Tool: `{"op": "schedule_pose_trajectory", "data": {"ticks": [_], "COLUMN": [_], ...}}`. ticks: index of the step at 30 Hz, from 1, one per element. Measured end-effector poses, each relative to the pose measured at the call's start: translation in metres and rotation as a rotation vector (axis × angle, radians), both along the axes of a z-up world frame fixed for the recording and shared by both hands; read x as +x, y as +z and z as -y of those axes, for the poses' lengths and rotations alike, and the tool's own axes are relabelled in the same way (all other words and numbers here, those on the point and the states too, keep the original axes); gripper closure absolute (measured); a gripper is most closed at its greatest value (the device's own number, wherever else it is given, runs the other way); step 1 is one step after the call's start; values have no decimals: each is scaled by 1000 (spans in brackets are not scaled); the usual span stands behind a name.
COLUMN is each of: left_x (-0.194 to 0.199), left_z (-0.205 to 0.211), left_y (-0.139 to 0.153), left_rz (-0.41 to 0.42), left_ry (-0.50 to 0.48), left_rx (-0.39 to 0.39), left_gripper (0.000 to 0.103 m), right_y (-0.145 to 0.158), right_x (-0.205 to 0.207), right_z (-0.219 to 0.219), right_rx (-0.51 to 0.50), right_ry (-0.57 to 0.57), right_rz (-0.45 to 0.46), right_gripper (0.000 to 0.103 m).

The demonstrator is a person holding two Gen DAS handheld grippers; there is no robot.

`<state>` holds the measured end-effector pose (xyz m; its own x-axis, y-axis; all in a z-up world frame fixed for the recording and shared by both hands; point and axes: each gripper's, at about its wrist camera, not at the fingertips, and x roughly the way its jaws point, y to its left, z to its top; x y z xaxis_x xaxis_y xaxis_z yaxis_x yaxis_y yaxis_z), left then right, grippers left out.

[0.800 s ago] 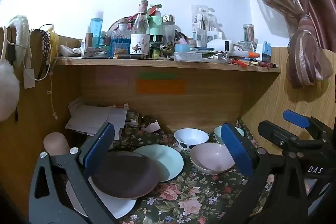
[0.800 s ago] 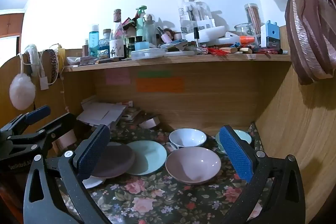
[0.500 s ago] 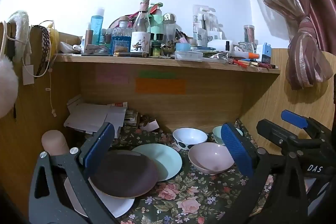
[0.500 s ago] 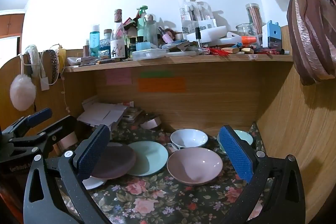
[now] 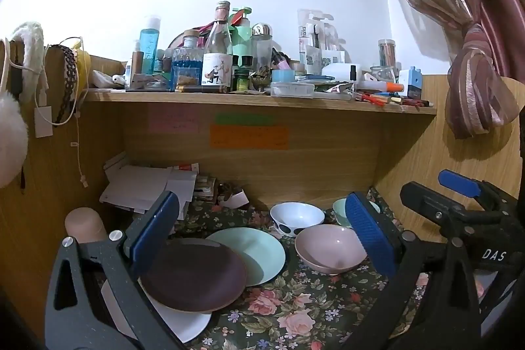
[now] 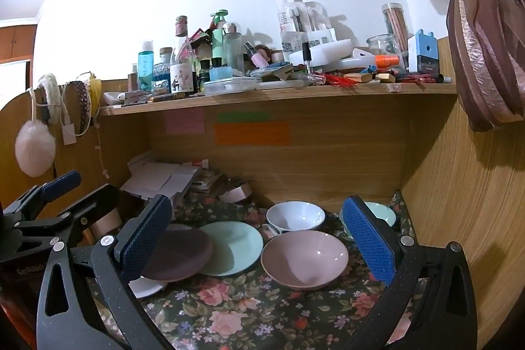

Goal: Organize plates and bowls

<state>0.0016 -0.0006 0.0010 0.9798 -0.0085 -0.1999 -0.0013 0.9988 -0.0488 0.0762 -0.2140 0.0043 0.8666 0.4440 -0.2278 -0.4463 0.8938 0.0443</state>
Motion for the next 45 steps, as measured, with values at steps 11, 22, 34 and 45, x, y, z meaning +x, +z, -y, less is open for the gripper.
{"op": "schedule_pose_trajectory", "data": {"ticks": [11, 22, 34, 45], "left_x": [1, 3, 4, 7], "left_z": [-1, 0, 2, 4], "left_y": [-2, -2, -2, -2], "left_rz": [3, 3, 6, 3], "left_ry": [0, -4, -3, -4], "left_rx": [-2, -2, -3, -5], "left_gripper": [0, 0, 0, 0], "right_y": [0, 1, 1, 0], "right_x": [0, -1, 0, 1], "right_z": [1, 1, 2, 3], "right_rx": [5, 7, 11, 10], "right_ry": [0, 5, -2, 0], "right_rz": [0, 1, 0, 1], "right_gripper": [0, 0, 0, 0]}}
